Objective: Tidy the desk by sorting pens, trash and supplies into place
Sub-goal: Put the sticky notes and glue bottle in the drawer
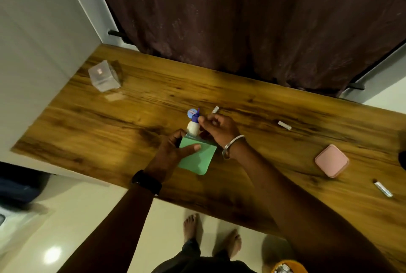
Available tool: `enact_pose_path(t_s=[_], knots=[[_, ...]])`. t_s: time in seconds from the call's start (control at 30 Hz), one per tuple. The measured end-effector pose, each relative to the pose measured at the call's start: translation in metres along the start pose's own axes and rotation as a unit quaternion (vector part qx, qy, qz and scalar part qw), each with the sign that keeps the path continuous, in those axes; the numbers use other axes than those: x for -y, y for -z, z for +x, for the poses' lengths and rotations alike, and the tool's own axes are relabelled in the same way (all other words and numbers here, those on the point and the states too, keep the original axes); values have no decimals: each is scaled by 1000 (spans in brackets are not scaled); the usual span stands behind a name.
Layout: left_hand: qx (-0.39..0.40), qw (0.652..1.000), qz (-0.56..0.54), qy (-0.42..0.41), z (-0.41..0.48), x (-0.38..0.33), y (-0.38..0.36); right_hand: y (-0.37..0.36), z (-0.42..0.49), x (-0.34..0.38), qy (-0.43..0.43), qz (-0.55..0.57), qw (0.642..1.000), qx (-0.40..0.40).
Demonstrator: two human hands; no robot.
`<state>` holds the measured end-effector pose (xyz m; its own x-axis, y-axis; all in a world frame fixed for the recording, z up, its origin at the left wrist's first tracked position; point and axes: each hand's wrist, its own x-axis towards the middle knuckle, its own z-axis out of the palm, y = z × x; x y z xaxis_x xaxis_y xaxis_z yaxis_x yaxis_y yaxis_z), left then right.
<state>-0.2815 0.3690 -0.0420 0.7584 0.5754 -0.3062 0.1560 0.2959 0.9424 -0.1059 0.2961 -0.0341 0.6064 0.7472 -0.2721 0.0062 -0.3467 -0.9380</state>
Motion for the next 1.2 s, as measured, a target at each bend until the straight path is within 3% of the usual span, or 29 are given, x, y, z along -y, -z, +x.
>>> enact_pose_path(t_s=[0.13,0.33,0.43,0.53,0.7,0.83,0.97,1.2], knots=[[-34,999,-30,10,-6,1,18,-25,46,-6,85,-206,975,-14],[-64,994,-76,40,-11,15,53,-61,97,-16,169,-475,861,71],[-68,993,-83,47,-15,18,66,-69,102,-21,175,-531,824,90],[-66,993,-88,50,-16,22,73,-71,97,-27,178,-482,857,46],[-78,992,-86,49,-19,23,70,-73,62,-21,167,-281,944,-51],[-67,992,-99,44,-34,27,63,-72,12,-19,78,-98,989,-81],[-39,991,-117,45,-65,39,56,-73,-48,-19,8,107,989,-102],[-68,990,-102,64,-141,77,56,-97,-147,-71,-78,147,978,-128]])
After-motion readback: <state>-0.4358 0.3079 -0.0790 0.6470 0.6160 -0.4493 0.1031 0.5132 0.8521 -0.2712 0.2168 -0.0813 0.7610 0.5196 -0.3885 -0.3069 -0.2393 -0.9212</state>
